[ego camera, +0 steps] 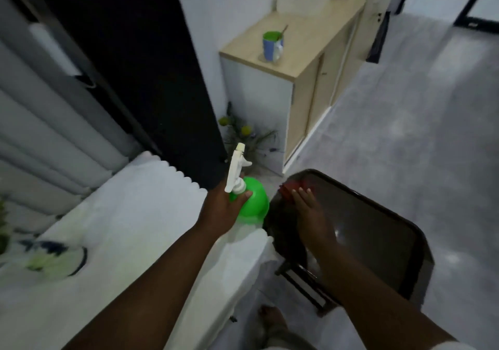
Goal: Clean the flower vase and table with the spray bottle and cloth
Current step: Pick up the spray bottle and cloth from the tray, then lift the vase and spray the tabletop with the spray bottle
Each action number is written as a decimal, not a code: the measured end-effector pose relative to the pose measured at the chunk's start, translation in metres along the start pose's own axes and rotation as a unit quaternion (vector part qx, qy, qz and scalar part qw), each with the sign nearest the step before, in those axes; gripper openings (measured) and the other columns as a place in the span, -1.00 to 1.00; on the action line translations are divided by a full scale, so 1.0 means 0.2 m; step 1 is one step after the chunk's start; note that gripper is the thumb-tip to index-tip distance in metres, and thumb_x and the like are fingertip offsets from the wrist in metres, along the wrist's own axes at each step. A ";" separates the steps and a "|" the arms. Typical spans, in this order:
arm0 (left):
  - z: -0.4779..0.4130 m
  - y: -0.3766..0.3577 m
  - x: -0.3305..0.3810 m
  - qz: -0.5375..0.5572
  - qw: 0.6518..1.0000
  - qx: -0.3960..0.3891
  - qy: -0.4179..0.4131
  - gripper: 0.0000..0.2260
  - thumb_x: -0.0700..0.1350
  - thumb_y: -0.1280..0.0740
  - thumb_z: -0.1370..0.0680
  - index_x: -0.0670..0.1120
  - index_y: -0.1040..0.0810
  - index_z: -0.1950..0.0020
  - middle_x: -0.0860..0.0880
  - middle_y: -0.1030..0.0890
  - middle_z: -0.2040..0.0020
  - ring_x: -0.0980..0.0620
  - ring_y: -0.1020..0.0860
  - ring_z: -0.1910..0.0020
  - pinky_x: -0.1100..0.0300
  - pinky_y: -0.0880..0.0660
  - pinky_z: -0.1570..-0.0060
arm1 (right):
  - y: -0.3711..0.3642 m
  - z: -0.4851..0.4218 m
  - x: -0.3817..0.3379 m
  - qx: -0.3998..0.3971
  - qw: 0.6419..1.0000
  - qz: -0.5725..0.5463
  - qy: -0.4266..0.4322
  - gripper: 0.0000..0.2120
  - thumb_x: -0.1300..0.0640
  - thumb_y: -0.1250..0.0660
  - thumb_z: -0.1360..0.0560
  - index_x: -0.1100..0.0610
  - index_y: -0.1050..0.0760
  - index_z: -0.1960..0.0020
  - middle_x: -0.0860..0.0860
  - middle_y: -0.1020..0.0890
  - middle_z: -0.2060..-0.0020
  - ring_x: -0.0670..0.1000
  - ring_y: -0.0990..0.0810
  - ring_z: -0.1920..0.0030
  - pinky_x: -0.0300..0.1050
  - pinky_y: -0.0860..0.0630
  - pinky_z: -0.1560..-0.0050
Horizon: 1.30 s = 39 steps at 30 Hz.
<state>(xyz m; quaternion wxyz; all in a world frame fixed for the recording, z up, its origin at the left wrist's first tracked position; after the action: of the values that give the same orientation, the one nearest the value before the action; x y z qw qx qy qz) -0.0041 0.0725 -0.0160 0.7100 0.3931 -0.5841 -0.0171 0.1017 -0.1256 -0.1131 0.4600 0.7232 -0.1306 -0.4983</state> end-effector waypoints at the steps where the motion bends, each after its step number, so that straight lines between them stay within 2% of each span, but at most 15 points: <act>1: 0.06 0.12 -0.04 0.001 1.000 0.028 0.008 -0.58 -0.03 -0.41 -0.47 -0.05 -0.50 -0.31 0.01 -0.62 -0.12 0.05 -0.56 -0.10 0.23 -0.43 -0.06 | -0.04 -0.02 -0.12 -0.005 0.999 -0.022 0.024 -0.58 0.28 -0.34 -0.50 0.14 -0.48 -0.35 0.16 -0.35 -0.46 0.09 -0.26 -0.49 0.09 -0.20 -0.51; 2: 0.12 0.24 -0.09 0.004 0.998 0.054 0.019 -0.59 -0.04 -0.41 -0.47 -0.03 -0.49 -0.31 0.04 -0.61 -0.13 0.07 -0.55 -0.11 0.24 -0.42 -0.07 | -0.10 -0.04 -0.23 -0.023 0.997 -0.044 0.058 -0.54 0.25 -0.38 -0.47 0.16 -0.47 -0.36 0.18 -0.36 -0.46 0.11 -0.30 -0.48 0.12 -0.24 -0.49; 5: 0.37 0.59 -0.27 0.004 0.991 0.121 0.059 -0.56 0.06 -0.39 -0.46 0.02 -0.49 -0.32 0.10 -0.59 -0.16 0.09 -0.55 -0.15 0.22 -0.43 -0.14 | -0.30 -0.03 -0.59 -0.071 0.980 -0.058 0.177 -0.31 0.55 -0.38 -0.27 0.30 -0.39 -0.38 0.30 -0.40 -0.40 0.30 -0.36 -0.42 0.26 -0.34 -0.38; 8: 0.67 0.90 -0.48 -0.019 0.977 0.188 0.103 -0.42 0.25 -0.30 -0.37 0.00 -0.50 -0.32 0.03 -0.63 -0.20 0.06 -0.56 -0.18 0.18 -0.45 -0.18 | -0.48 0.06 -0.93 -0.086 0.958 -0.031 0.273 -0.32 0.56 -0.39 -0.24 0.30 -0.44 -0.34 0.27 -0.53 -0.29 0.27 -0.45 -0.34 0.07 -0.44 -0.30; 11: 1.02 1.13 -0.64 -0.030 0.956 0.249 0.153 -0.43 0.22 -0.32 -0.38 -0.05 -0.52 -0.29 -0.03 -0.64 -0.17 0.02 -0.58 -0.15 0.20 -0.45 -0.14 | -0.65 0.18 -1.22 -0.092 0.929 -0.053 0.354 -0.50 0.41 -0.13 -0.41 0.29 -0.37 -0.35 0.18 -0.53 -0.29 0.19 -0.38 -0.38 -0.01 -0.13 -0.43; 15: 1.41 1.32 -0.81 -0.051 0.931 0.295 0.209 -0.44 0.25 -0.28 -0.38 -0.05 -0.53 -0.25 -0.05 -0.67 -0.09 -0.01 -0.61 -0.07 0.21 -0.46 -0.06 | -0.79 0.39 -1.51 -0.080 0.897 -0.072 0.428 -0.55 0.40 -0.03 -0.43 0.27 -0.35 -0.29 0.01 -0.45 -0.28 -0.10 -0.11 -0.51 -0.07 -0.03 -0.45; 17: 1.56 1.37 -0.88 -0.048 0.916 0.319 0.236 -0.41 0.28 -0.24 -0.35 -0.06 -0.54 -0.24 -0.07 -0.68 -0.08 -0.03 -0.62 -0.05 0.15 -0.50 -0.07 | -0.88 0.46 -1.56 -0.103 0.896 -0.056 0.429 -0.53 0.36 0.03 -0.43 0.33 -0.45 -0.26 0.14 -0.55 -0.26 -0.12 -0.02 -0.54 -0.02 -0.09 -0.44; 19: 1.68 1.40 -0.93 -0.040 0.905 0.334 0.260 -0.41 0.28 -0.24 -0.35 -0.06 -0.54 -0.23 -0.07 -0.68 -0.07 -0.04 -0.62 -0.05 0.11 -0.51 -0.08 | -0.98 0.51 -1.57 -0.139 0.895 -0.036 0.422 -0.52 0.33 0.04 -0.44 0.40 -0.51 -0.20 0.27 -0.61 -0.18 0.07 -0.18 -0.47 -0.02 -0.02 -0.46; 21: 1.76 1.40 -0.98 -0.034 0.899 0.338 0.278 -0.41 0.29 -0.24 -0.34 -0.07 -0.54 -0.20 -0.05 -0.68 -0.05 -0.04 -0.62 -0.04 0.10 -0.51 -0.08 | -1.12 0.53 -1.48 -0.188 0.905 -0.002 0.380 -0.50 0.21 0.10 -0.54 0.35 -0.50 -0.25 0.22 -0.57 -0.25 0.15 -0.23 -0.40 0.00 0.07 -0.50; 24: 1.84 1.38 -1.03 -0.030 0.890 0.344 0.298 -0.43 0.30 -0.25 -0.34 -0.06 -0.55 -0.17 -0.03 -0.69 -0.01 -0.03 -0.63 0.00 0.06 -0.54 -0.05 | -1.33 0.52 -1.29 -0.240 0.891 0.075 0.377 -0.36 -0.01 0.31 -0.65 0.26 -0.40 -0.37 0.16 -0.46 -0.38 0.11 -0.11 -0.51 0.37 -0.07 -0.45; 27: 1.88 1.35 -1.07 -0.035 0.884 0.352 0.307 -0.44 0.30 -0.25 -0.35 -0.03 -0.55 -0.19 -0.02 -0.69 -0.01 -0.01 -0.64 0.00 0.07 -0.55 -0.04 | -1.50 0.53 -1.10 -0.262 0.870 0.160 0.386 -0.32 0.06 0.37 -0.63 0.20 -0.46 -0.37 0.01 -0.16 -0.55 0.04 0.07 -0.55 0.09 0.22 -0.56; 31: 1.89 1.33 -1.09 -0.052 0.879 0.373 0.293 -0.45 0.27 -0.25 -0.37 -0.10 -0.56 -0.16 -0.08 -0.69 0.02 -0.07 -0.65 0.04 0.06 -0.57 0.01 | -1.43 0.60 -1.10 -0.241 0.859 0.239 0.383 -0.42 0.19 0.32 -0.59 0.25 -0.25 -0.47 0.30 -0.51 -0.30 0.27 -0.05 -0.49 0.07 0.25 -0.55; 34: 1.89 1.33 -1.11 -0.051 0.877 0.379 0.292 -0.45 0.27 -0.25 -0.36 -0.11 -0.56 -0.15 -0.09 -0.69 0.03 -0.08 -0.65 0.05 0.08 -0.56 0.02 | -1.18 0.70 -1.43 -0.253 0.867 0.196 0.383 -0.49 0.05 -0.03 -0.48 0.30 -0.52 -0.24 0.28 -0.60 -0.17 0.27 -0.30 -0.31 0.22 -0.12 -0.41; 36: 1.91 1.33 -1.12 -0.044 0.873 0.383 0.298 -0.44 0.28 -0.26 -0.35 -0.09 -0.56 -0.15 -0.06 -0.69 0.02 -0.05 -0.64 0.04 0.09 -0.55 0.01 | -1.09 0.79 -1.68 -0.230 0.864 0.129 0.430 -0.45 -0.08 -0.09 -0.50 0.29 -0.54 -0.23 0.23 -0.60 -0.21 0.24 -0.39 -0.29 0.14 -0.31 -0.34; 39: 1.95 1.32 -1.15 -0.022 0.867 0.391 0.308 -0.51 0.18 -0.37 -0.36 -0.04 -0.56 -0.20 0.06 -0.65 -0.03 0.08 -0.60 0.01 0.17 -0.50 -0.02 | -1.12 0.99 -2.00 -0.361 0.844 -0.042 0.395 -0.28 -0.26 -0.15 -0.53 0.23 -0.25 -0.49 0.07 -0.32 -0.48 0.05 -0.22 -0.51 -0.16 -0.15 -0.49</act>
<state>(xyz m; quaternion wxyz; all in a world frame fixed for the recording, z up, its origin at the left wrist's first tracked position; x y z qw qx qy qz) -0.5203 0.1560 -0.0476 0.6414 0.6365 -0.2855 0.3193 -0.3136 0.1487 -0.0677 0.6797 0.6467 0.2813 -0.2016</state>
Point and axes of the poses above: each hand's wrist, its own z-axis away from the middle knuckle, its own y-axis out of the back of the hand, x = y × z, the point moved 6 cm from there along -z, towards the middle knuckle
